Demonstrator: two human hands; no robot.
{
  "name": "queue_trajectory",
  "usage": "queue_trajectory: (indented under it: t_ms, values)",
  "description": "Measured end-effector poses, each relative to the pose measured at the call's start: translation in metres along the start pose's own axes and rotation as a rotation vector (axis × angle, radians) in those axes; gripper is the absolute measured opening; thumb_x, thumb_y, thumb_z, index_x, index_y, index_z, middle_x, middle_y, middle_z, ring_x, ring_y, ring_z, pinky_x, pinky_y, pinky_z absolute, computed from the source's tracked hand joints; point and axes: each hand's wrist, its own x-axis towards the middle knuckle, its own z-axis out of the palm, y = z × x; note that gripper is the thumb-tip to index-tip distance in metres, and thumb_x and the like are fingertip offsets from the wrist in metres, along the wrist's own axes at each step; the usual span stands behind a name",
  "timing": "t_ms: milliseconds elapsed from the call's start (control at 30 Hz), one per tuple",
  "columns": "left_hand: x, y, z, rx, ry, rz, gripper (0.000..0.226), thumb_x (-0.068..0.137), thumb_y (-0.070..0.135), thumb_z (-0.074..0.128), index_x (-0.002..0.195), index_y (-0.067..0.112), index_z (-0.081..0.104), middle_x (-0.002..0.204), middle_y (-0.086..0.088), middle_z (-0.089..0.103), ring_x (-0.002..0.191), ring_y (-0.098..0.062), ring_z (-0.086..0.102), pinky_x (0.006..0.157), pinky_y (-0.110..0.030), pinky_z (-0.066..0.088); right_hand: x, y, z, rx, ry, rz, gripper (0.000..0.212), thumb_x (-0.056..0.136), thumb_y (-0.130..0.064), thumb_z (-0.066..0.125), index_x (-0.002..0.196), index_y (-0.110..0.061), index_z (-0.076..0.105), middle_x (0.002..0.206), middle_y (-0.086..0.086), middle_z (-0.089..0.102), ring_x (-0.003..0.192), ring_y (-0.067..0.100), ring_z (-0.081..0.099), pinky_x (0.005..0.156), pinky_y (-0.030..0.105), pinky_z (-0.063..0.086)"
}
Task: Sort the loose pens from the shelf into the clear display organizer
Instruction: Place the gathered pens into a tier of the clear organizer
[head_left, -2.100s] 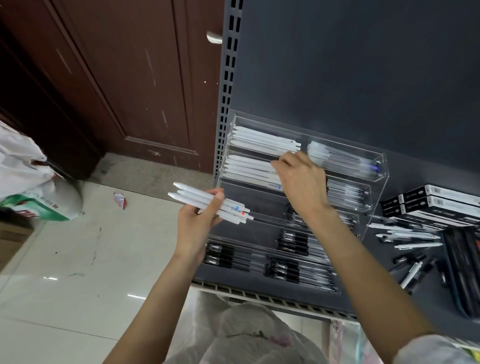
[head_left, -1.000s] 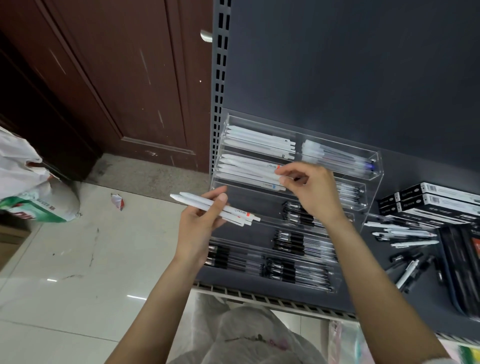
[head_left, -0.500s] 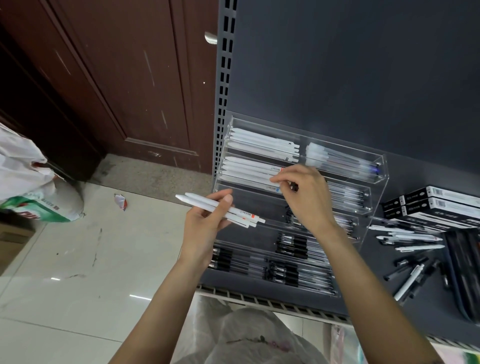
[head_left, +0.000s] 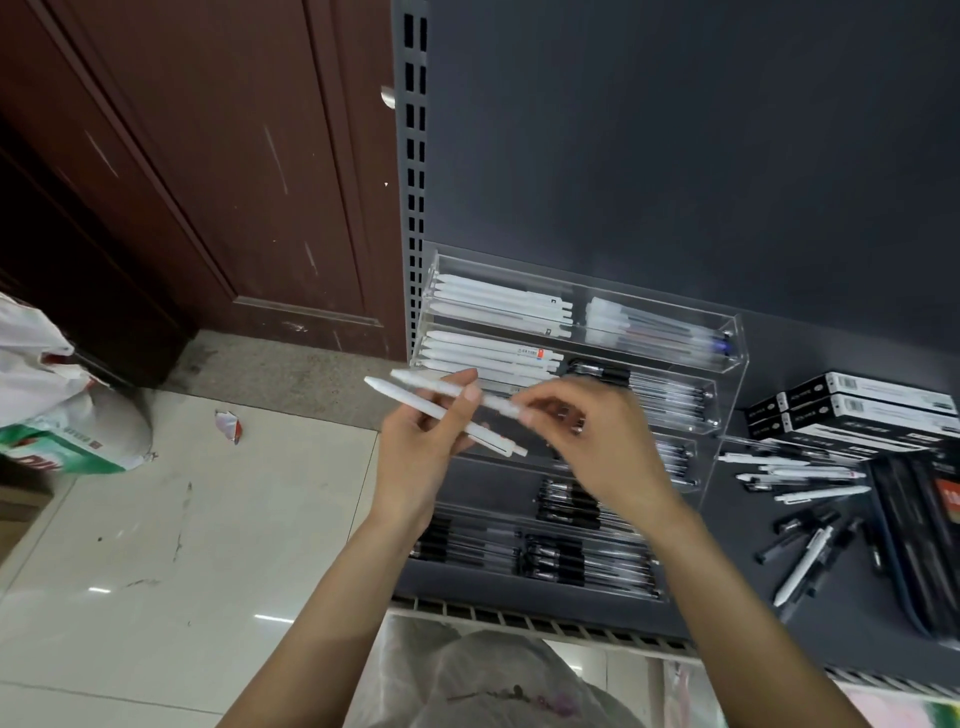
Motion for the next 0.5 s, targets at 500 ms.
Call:
queue_trajectory:
  t_ms: [500]
  values:
    - [0.005, -0.004, -0.01, 0.08, 0.101, -0.019, 0.024, 0.088, 0.026, 0.061, 0.098, 0.006, 0.07, 0.074, 0.005, 0.058, 0.059, 0.0, 0.054, 0.053, -0.012, 0.046, 0.098, 0.034, -0.034, -0.56, 0.165, -0.033, 0.011, 0.089, -0.024, 0.065, 0.094, -0.023, 0.074, 0.095, -0.006, 0.069, 0.081, 0.018, 0.065, 0.07, 0.025, 0.043]
